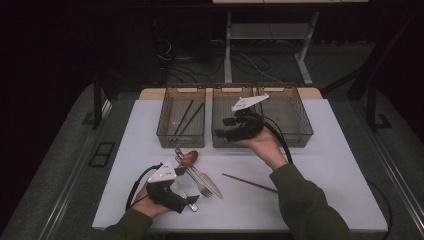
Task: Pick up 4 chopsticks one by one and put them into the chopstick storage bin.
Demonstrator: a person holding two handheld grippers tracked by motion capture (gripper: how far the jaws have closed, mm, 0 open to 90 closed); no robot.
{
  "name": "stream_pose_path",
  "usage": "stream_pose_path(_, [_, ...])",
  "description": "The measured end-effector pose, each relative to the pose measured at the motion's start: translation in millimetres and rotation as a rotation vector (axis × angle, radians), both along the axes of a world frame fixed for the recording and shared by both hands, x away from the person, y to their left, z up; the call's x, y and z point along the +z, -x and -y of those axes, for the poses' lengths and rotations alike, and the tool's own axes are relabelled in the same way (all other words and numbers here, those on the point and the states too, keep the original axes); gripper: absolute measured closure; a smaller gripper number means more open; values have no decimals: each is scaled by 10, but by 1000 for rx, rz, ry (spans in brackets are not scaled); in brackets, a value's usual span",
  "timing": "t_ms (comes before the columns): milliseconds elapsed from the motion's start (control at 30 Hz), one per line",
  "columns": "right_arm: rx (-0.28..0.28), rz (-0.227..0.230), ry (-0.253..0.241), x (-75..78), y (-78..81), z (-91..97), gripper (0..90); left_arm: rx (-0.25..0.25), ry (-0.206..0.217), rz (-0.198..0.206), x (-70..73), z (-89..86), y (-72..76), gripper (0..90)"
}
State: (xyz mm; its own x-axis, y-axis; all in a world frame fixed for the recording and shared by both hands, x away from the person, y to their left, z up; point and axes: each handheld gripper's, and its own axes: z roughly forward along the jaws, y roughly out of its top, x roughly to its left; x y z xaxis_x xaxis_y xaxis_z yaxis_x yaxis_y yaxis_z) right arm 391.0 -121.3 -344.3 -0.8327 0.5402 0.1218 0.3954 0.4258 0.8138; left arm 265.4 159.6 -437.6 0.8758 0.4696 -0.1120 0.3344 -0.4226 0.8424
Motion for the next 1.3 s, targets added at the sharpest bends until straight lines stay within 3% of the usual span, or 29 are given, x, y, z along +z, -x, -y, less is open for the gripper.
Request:
stream_pose_path(333, [18,5,-13,-121,220,319,383,5,-4,-2,2,-7,-4,0])
stream_pose_path(833, [16,-16,-43,-520,577,759,350,3,-16,5,-3,-2,1,0])
stream_pose_path(1300, [16,-20,-29,-612,887,1193,350,-1,-22,7,-6,-13,4,0])
